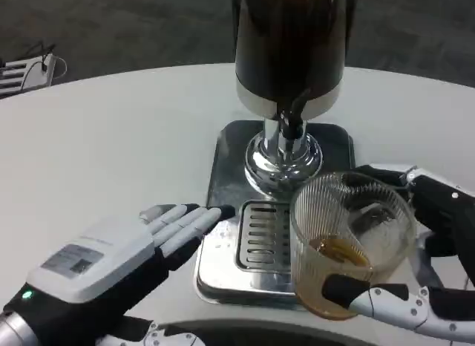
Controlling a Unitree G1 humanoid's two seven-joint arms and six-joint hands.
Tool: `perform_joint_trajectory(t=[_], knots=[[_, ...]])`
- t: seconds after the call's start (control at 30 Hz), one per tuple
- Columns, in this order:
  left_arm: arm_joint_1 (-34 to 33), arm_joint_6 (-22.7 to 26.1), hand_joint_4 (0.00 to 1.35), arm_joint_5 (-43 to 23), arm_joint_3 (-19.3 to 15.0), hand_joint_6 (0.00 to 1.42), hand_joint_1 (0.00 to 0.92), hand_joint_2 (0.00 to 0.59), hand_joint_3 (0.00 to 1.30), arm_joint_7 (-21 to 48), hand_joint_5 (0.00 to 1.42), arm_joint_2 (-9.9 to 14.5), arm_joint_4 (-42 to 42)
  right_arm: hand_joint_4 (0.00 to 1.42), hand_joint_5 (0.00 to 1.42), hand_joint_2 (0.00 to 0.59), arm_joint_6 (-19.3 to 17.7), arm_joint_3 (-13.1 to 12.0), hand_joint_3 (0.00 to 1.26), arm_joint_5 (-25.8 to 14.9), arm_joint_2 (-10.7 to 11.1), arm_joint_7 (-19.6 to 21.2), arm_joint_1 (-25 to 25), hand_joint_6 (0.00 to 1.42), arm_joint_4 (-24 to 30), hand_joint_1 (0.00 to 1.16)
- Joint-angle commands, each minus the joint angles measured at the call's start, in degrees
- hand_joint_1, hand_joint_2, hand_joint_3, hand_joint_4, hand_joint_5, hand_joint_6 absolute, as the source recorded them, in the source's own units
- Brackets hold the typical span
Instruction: Grasp the cup under the faucet to collect the drink, then remove the cup.
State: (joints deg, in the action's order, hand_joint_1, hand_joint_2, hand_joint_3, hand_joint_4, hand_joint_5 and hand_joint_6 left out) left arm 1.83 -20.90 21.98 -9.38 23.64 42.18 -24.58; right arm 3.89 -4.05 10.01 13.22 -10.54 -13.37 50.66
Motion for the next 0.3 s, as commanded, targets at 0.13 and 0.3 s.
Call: perform_joint_trajectory(t=[0.13, 0.3], knots=[[2.41, 1.35, 0.0, 0.25, -1.14, 0.0, 0.0, 0.112, 0.0, 0.69, 0.0, 0.07, -2.9, 1.32, 1.42, 0.336, -2.0, -0.96, 1.1, -0.79, 0.22, -0.35, -2.87, 1.42, 4.27, 0.86], [4.29, 2.29, 0.0, -0.01, -1.96, 0.0, 0.0, 0.112, 0.0, 0.75, 0.0, -0.05, -4.46, 1.32, 1.42, 0.337, -2.25, -1.17, 1.1, -0.8, 0.21, -0.23, -3.32, 1.42, 4.53, 0.86]])
